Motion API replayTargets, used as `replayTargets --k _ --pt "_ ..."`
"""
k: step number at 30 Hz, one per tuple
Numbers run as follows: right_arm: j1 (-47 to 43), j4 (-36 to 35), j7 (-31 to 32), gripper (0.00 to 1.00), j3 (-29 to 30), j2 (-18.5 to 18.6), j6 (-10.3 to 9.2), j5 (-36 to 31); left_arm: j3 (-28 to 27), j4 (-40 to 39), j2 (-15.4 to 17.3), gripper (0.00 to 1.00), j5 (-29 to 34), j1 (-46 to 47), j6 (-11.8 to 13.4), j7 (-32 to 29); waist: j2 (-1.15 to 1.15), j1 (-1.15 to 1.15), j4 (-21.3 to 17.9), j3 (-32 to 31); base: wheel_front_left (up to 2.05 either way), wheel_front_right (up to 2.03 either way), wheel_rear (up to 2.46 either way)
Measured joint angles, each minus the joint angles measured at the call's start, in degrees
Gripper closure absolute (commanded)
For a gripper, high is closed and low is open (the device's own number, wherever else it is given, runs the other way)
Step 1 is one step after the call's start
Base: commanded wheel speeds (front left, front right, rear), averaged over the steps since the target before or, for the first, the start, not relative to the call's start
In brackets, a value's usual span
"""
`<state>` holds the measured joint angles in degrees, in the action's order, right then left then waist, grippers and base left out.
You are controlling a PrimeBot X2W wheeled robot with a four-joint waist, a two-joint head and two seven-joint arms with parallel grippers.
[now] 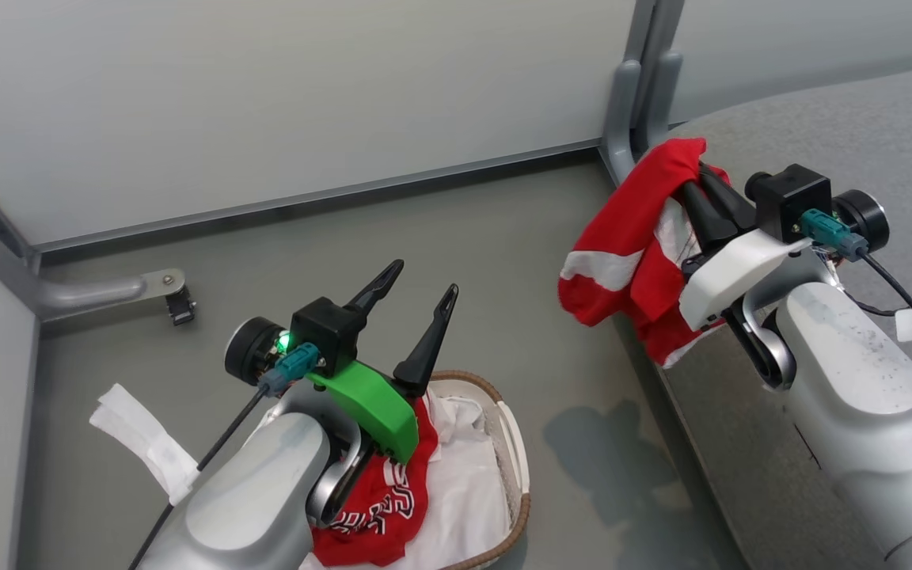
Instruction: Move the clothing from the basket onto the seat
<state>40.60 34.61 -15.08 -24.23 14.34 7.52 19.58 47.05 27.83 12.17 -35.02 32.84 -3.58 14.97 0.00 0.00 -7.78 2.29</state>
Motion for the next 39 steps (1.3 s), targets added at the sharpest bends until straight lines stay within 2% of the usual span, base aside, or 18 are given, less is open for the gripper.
replayTargets --k 12,24,32,36,39 --pt "-1.6 -3.6 0.0 1.0 4.0 1.8 0.0 -1.8 -0.6 -0.2 -2.3 0.0 4.2 -1.7 -1.5 0.2 0.0 0.0 -9.8 2.9 0.0 0.0 0.0" --pt "-4.6 -6.6 0.0 1.0 9.3 1.9 0.0 -3.0 -0.1 0.5 -3.2 0.0 7.1 -1.6 -2.5 0.2 0.0 0.0 -18.3 6.7 0.0 0.0 0.0" --pt "-3.4 -6.1 0.0 1.0 10.7 2.3 0.0 -3.6 0.4 0.5 -3.2 0.0 9.4 0.0 -3.0 0.2 0.0 0.0 -19.0 10.3 0.0 0.0 0.0" --pt "1.6 -4.7 0.0 1.0 10.6 4.0 0.0 -3.6 0.5 0.1 -2.6 0.0 10.8 1.1 -2.9 0.2 0.0 0.0 -17.6 12.1 0.0 0.0 0.0" --pt "7.2 -2.9 0.0 1.0 10.9 6.8 0.0 -3.5 1.0 -0.4 -2.2 0.0 11.9 1.8 -2.9 0.2 0.0 0.0 -16.2 13.7 0.0 0.0 0.0"
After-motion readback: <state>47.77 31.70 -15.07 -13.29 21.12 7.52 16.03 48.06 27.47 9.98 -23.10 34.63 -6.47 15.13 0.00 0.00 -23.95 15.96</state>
